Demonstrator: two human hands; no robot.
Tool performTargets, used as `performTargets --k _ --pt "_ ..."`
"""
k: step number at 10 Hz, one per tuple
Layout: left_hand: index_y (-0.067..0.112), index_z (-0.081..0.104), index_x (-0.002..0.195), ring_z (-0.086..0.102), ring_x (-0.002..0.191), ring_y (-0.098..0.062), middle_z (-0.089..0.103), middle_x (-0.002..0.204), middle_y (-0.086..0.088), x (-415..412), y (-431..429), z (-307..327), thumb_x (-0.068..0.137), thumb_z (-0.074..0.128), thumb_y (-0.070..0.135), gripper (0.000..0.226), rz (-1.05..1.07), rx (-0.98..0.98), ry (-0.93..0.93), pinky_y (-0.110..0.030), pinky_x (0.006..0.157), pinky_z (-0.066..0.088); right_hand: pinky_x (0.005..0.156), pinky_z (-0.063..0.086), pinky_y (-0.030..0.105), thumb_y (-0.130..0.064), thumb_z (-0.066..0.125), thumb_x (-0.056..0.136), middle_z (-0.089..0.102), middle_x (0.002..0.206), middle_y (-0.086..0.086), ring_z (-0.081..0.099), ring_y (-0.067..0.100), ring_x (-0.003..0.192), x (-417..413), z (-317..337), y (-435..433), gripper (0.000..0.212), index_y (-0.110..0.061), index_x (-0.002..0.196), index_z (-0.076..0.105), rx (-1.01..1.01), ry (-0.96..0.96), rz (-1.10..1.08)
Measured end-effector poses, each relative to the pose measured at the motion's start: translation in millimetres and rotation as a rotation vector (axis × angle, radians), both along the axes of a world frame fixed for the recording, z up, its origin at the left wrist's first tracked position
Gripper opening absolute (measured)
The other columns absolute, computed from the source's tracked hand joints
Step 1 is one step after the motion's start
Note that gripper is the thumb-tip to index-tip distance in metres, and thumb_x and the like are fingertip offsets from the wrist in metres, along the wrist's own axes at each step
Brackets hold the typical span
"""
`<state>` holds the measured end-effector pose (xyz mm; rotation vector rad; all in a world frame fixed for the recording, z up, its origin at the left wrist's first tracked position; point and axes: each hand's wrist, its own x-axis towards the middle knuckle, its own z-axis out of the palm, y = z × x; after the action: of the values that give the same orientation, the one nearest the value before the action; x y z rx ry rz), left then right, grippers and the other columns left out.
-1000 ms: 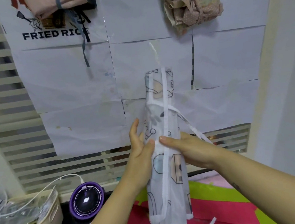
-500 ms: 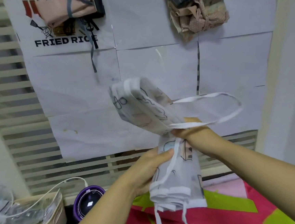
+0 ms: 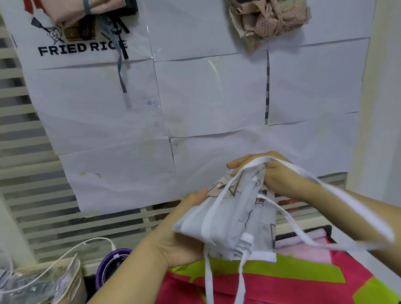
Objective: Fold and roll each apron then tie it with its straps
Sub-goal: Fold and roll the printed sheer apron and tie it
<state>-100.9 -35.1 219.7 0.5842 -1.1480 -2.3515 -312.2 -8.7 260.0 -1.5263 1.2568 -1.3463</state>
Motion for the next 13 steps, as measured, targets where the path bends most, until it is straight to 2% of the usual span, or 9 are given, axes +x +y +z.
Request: performTargets --k 1,3,5,6,8,9,10,11,13 --pt "0.001 0.061 0.125 0.056 0.121 -0.034 0.057 0.130 -0.021 -0.6 1.7 -3.2 0.014 0.099 0.027 0.120 0.044 -0.087 -0.045 -0.045 0.104 0.043 0.081 0.056 0.030 0.000 0.050 0.095 0.062 0.122 0.020 0.063 0.031 0.109 -4.6 -4.8 0.0 0.024 0.001 0.112 0.067 0.111 -0.050 -0.022" --pt "0.002 0.071 0.109 0.065 0.102 -0.030 0.067 0.111 -0.018 -2.1 10.8 -2.1 0.056 0.091 0.011 0.058 -0.194 -0.066 0.123 -0.042 0.096 0.051 0.074 0.056 0.021 -0.004 0.055 0.092 0.069 0.114 0.009 0.068 0.015 0.100 -14.1 -18.4 -2.8 0.019 -0.007 0.094 0.073 0.052 0.027 -0.051" --pt "-0.001 0.065 0.118 0.060 0.107 -0.034 0.060 0.119 -0.024 -7.5 4.2 -6.4 0.061 0.086 0.011 0.061 -0.186 -0.079 0.094 -0.048 0.103 0.039 0.083 0.053 0.027 -0.043 0.067 0.047 0.058 0.119 0.034 0.057 0.042 0.113 -15.6 -29.8 -11.5 0.041 -0.015 0.076 0.075 0.040 -0.030 -0.053" --pt "-0.006 0.066 0.110 0.057 0.108 -0.036 0.058 0.118 -0.031 -18.7 11.9 -6.9 0.066 0.074 0.007 0.047 -0.098 -0.166 0.043 -0.048 0.102 0.042 0.080 0.055 0.033 -0.031 0.066 0.059 0.067 0.110 0.019 0.065 0.033 0.102 -15.4 -29.4 -8.8 0.038 -0.011 0.090 0.073 -0.013 -0.086 -0.049" --pt "-0.013 0.054 0.104 0.068 0.076 -0.028 0.067 0.087 -0.029 -26.8 -2.9 -16.8 0.084 0.060 0.000 0.025 0.287 -0.253 -0.171 -0.032 0.059 0.058 0.077 0.053 0.032 -0.021 0.062 0.090 0.068 0.105 0.010 0.067 0.026 0.094 -20.0 -32.4 -11.7 0.020 -0.011 0.108 0.064 0.196 -0.094 -0.054" --pt "-0.009 0.055 0.097 0.066 0.069 -0.026 0.066 0.081 -0.024 -13.3 -11.2 -10.3 0.089 0.053 -0.003 0.010 0.405 -0.254 -0.180 -0.031 0.060 0.058 0.076 0.051 0.021 -0.014 0.055 0.095 0.061 0.121 0.002 0.064 0.017 0.099 -24.5 -31.0 -4.6 0.030 -0.026 0.122 0.053 0.071 0.039 -0.263" --pt "0.000 0.052 0.071 0.060 0.047 -0.017 0.059 0.057 -0.012 -9.1 -14.4 -6.9 0.088 0.048 -0.010 0.020 0.460 -0.232 -0.213 -0.023 0.045 0.051 0.090 0.041 0.010 -0.005 0.048 0.083 0.054 0.124 -0.007 0.054 0.009 0.111 -20.6 -21.5 17.3 0.047 -0.030 0.122 0.050 -0.496 0.505 -0.375" --pt "-0.004 0.062 0.064 0.061 0.045 -0.016 0.059 0.056 -0.015 -13.9 -15.4 -13.2 0.088 0.036 -0.016 0.037 0.432 -0.114 -0.181 -0.024 0.047 0.053 0.113 0.014 0.011 -0.012 0.055 0.077 0.028 0.151 -0.011 0.021 0.001 0.140 -7.6 -24.5 29.5 0.080 -0.027 0.149 0.024 -0.492 1.163 0.018" --pt "-0.015 0.063 0.053 0.064 0.046 -0.026 0.062 0.057 -0.023 -27.7 9.1 -2.6 0.078 0.036 -0.019 0.037 0.146 0.000 -0.025 -0.031 0.041 0.052 0.115 -0.002 0.015 -0.023 0.054 0.079 0.037 0.147 -0.007 0.016 -0.005 0.136 4.0 -35.6 18.5 0.072 -0.024 0.147 0.028 -0.464 1.153 0.082"
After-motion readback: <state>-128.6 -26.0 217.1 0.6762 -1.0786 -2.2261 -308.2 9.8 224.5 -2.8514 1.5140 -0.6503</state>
